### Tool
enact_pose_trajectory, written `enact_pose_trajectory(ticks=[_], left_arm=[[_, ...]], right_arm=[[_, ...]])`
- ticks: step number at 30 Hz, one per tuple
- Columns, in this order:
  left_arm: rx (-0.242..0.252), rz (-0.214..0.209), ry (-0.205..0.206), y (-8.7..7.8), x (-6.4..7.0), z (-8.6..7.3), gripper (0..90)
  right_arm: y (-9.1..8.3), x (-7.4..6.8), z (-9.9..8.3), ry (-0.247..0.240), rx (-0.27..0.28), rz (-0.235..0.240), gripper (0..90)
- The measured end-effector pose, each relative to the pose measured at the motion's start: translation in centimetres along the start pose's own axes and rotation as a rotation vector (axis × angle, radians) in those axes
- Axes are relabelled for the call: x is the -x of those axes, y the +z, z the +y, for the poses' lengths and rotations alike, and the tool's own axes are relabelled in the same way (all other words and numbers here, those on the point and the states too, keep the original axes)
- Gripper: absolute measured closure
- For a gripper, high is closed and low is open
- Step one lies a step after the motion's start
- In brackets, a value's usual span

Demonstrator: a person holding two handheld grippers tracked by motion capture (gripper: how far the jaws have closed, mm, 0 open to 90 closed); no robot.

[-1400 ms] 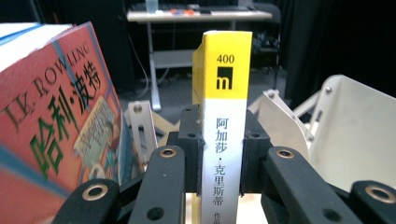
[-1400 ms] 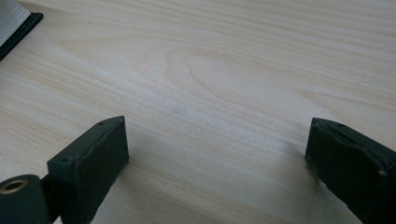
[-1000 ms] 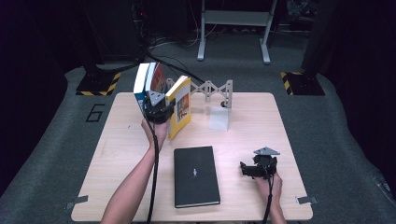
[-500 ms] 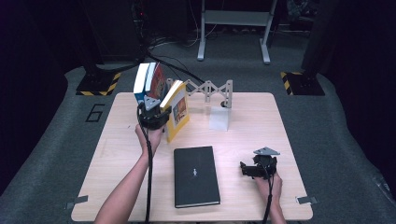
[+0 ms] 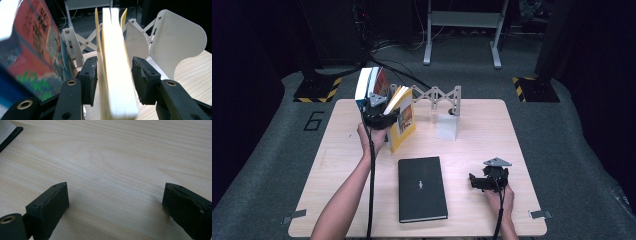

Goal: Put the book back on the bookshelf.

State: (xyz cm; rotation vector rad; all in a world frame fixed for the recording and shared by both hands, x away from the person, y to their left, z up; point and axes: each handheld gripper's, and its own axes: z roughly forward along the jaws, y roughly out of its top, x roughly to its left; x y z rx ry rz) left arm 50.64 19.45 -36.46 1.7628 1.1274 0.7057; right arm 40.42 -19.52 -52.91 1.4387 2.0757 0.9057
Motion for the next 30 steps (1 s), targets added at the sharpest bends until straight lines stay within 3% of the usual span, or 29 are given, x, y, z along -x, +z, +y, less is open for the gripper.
enact_pose_trajectory(ticks=[5,11,14,20,30], left_arm=[[-0.058,0.015,0.027,1.0,0.0,0.9,58.2],[-0.074,0.022,0.069,1.3,0.2,1.7,74.2],[-0.077,0.026,0.073,1.3,0.4,1.7,75.2],[0.002,0.055,0.032,1.5,0.7,2.0,75.6],[0.046,0.126,-0.068,3.0,0.3,3.3,75.5]], right_arm=[[0.0,0.0,0.0,0.000,0.000,0.001,6.1],[0.0,0.0,0.0,0.001,0.003,0.003,6.5],[0.0,0.0,0.0,0.001,0.003,0.003,6.5],[0.0,0.0,0.0,0.006,0.002,0.003,6.7],[0.0,0.0,0.0,0.004,0.005,0.005,7.0]])
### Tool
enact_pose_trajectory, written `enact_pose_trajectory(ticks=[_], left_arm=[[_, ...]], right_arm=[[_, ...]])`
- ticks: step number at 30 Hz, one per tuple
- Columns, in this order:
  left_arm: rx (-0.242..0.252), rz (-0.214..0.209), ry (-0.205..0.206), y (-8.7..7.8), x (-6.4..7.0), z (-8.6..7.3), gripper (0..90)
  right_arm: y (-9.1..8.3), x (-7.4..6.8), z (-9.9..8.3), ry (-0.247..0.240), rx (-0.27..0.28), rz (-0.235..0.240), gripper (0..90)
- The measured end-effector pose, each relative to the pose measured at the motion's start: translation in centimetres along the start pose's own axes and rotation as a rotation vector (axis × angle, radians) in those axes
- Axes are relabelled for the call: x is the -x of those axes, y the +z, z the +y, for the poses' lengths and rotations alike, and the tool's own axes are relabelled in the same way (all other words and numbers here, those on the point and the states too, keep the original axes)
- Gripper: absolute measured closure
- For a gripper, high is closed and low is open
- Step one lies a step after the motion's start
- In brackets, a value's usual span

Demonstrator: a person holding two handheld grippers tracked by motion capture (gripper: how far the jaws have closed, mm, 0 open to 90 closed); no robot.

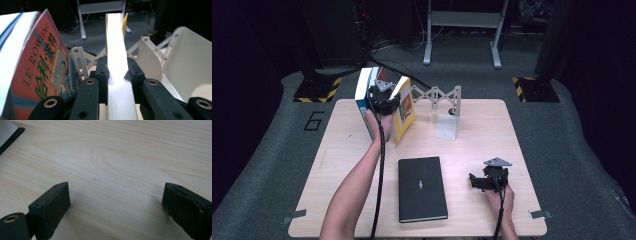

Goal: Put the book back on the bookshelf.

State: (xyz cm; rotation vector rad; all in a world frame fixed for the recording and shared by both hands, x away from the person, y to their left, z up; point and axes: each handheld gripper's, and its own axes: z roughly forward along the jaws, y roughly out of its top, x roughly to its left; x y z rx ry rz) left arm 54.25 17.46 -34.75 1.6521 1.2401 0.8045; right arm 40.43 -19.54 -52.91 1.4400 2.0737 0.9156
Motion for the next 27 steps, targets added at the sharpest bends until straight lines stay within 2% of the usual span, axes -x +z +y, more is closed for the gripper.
enact_pose_trajectory(ticks=[7,11,17,18,23,27], left_arm=[[-0.005,0.060,-0.035,1.5,0.1,0.3,75.5],[-0.005,0.088,-0.084,2.3,0.1,0.2,75.5],[-0.013,0.125,-0.096,3.2,0.0,-0.1,75.4],[-0.014,0.135,-0.116,3.4,-0.2,-0.3,75.4],[-0.010,0.145,-0.151,3.7,-0.7,-0.3,75.4],[-0.008,0.148,-0.154,3.8,-0.7,-0.2,75.3]], right_arm=[[0.0,0.0,0.0,0.000,0.000,0.000,7.0],[0.0,0.0,0.0,0.001,0.000,0.000,7.1],[0.0,0.0,0.0,-0.002,-0.001,0.000,7.1],[0.0,0.0,0.0,-0.002,-0.001,0.000,7.1],[0.0,0.0,0.0,-0.002,0.000,0.000,7.2],[0.0,0.0,0.0,-0.002,0.000,-0.001,7.2]])
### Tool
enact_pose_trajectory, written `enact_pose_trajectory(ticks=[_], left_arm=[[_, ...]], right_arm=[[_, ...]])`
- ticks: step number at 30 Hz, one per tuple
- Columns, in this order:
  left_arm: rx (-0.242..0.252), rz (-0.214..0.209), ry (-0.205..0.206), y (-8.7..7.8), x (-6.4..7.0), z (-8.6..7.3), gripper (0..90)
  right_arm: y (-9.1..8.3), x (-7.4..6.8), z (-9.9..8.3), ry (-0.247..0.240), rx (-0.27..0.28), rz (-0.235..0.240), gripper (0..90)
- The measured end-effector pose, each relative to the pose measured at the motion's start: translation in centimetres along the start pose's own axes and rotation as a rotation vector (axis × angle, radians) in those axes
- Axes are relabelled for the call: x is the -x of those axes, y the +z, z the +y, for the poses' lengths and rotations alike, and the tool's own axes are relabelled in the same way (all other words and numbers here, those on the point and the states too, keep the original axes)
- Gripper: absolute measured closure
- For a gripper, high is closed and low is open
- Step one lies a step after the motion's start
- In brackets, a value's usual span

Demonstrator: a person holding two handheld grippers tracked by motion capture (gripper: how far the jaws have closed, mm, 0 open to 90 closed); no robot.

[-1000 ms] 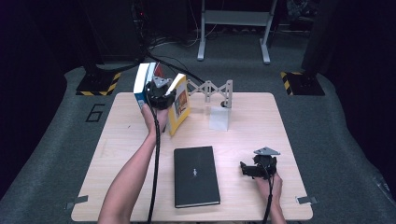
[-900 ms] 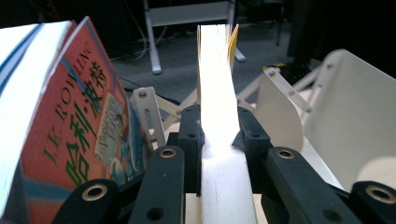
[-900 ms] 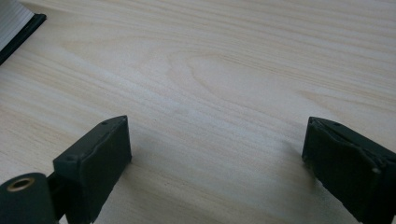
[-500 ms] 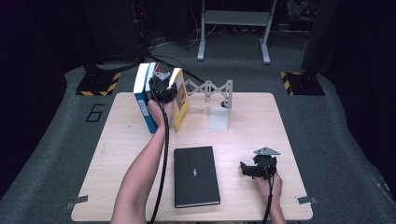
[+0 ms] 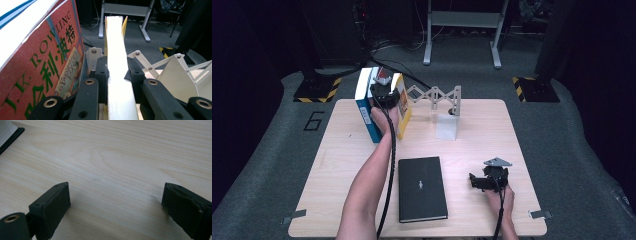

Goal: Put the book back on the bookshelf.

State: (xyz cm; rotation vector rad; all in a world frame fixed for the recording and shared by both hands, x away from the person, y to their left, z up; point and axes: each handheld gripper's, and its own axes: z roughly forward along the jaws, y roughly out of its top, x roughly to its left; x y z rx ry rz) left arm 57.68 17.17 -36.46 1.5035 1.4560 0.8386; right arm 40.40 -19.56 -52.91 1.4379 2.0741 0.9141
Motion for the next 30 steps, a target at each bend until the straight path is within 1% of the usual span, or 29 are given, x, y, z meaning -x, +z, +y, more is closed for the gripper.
enact_pose_trajectory(ticks=[5,9,10,13,16,17,18,19,20,22,23,24,25,26,28,30], left_arm=[[0.000,0.018,-0.013,0.1,-0.1,0.0,75.2],[-0.004,0.031,0.001,0.1,-0.1,0.0,73.8],[-0.006,0.036,0.007,0.1,0.0,0.1,71.7],[-0.021,0.035,0.018,-0.1,0.0,0.1,61.5],[-0.045,0.023,0.026,-0.4,0.1,-0.1,53.2],[-0.045,0.023,0.026,-0.4,0.1,-0.1,51.6],[-0.044,0.022,0.031,-0.5,0.2,-0.1,51.6],[-0.041,0.023,0.035,-0.6,0.2,-0.2,48.9],[-0.040,0.021,0.044,-0.8,0.3,-0.2,48.9],[-0.037,0.011,0.049,-1.1,0.5,-0.2,46.3],[-0.035,0.012,0.060,-1.2,0.5,-0.1,45.3],[-0.029,0.003,0.061,-1.5,0.6,-0.1,43.6],[-0.029,0.003,0.061,-1.5,0.6,-0.1,42.8],[-0.024,0.002,0.058,-1.6,0.6,0.0,42.8],[-0.020,0.003,0.070,-1.8,0.7,0.1,41.7],[-0.017,-0.005,0.066,-2.0,0.6,0.1,41.4]], right_arm=[[0.0,0.0,0.0,-0.001,-0.001,-0.001,7.2],[0.0,0.0,0.0,-0.002,-0.001,-0.002,7.3],[0.0,0.0,0.0,-0.003,0.000,-0.001,7.3],[0.0,0.0,0.0,-0.002,-0.001,-0.001,7.4],[0.0,0.0,0.0,-0.003,-0.002,-0.001,7.5],[0.0,0.0,0.0,-0.003,-0.002,-0.001,7.5],[0.0,0.0,0.0,-0.003,-0.001,-0.002,7.6],[0.0,0.0,0.0,-0.003,0.000,0.000,7.7],[0.0,0.0,0.0,-0.003,0.000,0.000,7.7],[0.0,0.0,0.0,-0.003,0.002,0.000,7.7],[0.0,0.0,0.0,-0.003,0.002,0.000,7.7],[0.0,0.0,0.0,-0.004,0.002,-0.001,7.7],[0.0,0.0,0.0,-0.004,0.002,-0.001,7.7],[0.0,0.0,0.0,-0.004,0.002,-0.002,7.8],[0.0,-0.1,0.0,-0.004,0.000,-0.002,7.8],[0.0,-0.1,0.0,-0.003,0.002,-0.001,7.8]])
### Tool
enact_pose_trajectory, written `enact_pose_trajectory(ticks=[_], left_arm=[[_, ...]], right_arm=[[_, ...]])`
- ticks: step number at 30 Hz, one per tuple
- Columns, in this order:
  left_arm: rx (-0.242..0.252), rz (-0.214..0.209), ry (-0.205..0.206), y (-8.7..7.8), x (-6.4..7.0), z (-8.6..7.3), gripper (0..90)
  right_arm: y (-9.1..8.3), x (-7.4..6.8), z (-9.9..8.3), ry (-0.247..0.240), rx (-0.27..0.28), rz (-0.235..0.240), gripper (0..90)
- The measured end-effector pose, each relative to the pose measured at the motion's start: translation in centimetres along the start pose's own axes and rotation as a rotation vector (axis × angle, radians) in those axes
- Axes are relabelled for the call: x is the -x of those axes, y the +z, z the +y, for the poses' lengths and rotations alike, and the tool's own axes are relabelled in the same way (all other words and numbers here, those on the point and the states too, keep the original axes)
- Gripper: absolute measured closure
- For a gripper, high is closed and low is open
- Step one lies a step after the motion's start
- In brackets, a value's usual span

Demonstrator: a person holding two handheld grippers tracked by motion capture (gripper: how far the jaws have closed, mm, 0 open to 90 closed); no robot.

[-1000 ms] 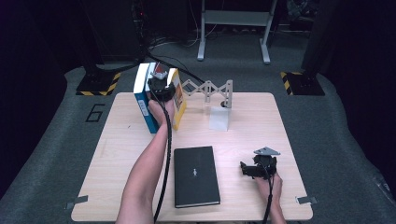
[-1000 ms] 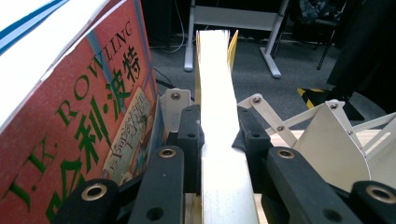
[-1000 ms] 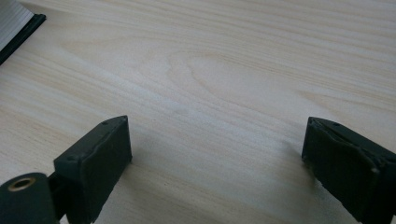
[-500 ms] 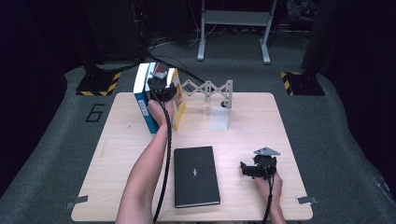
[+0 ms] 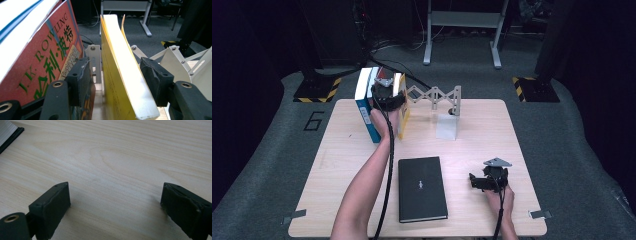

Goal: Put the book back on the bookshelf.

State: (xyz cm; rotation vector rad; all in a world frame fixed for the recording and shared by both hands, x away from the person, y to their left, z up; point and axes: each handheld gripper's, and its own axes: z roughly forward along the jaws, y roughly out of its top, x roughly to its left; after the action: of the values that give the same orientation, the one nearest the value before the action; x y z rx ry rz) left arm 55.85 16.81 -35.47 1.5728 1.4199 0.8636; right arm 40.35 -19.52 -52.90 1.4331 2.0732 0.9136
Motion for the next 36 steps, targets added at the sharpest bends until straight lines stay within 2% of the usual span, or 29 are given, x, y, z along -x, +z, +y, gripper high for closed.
enact_pose_trajectory(ticks=[9,15,18,27,36], left_arm=[[0.006,-0.034,-0.011,-0.6,-0.2,0.0,36.6],[0.015,-0.054,0.012,-1.4,-0.1,-0.1,33.0],[0.020,-0.065,0.010,-1.8,-0.2,-0.2,31.9],[0.035,-0.143,0.024,-3.8,0.1,-1.3,25.9],[-0.004,-0.214,0.078,-5.4,-0.2,-2.7,17.1]], right_arm=[[0.0,0.0,0.0,0.000,-0.002,0.000,7.9],[0.0,0.0,0.0,0.000,-0.001,0.000,7.9],[0.0,0.0,0.0,0.000,-0.001,0.000,7.9],[0.0,0.0,0.0,0.000,-0.002,0.000,8.0],[0.0,0.0,0.0,0.000,-0.001,0.000,8.1]])
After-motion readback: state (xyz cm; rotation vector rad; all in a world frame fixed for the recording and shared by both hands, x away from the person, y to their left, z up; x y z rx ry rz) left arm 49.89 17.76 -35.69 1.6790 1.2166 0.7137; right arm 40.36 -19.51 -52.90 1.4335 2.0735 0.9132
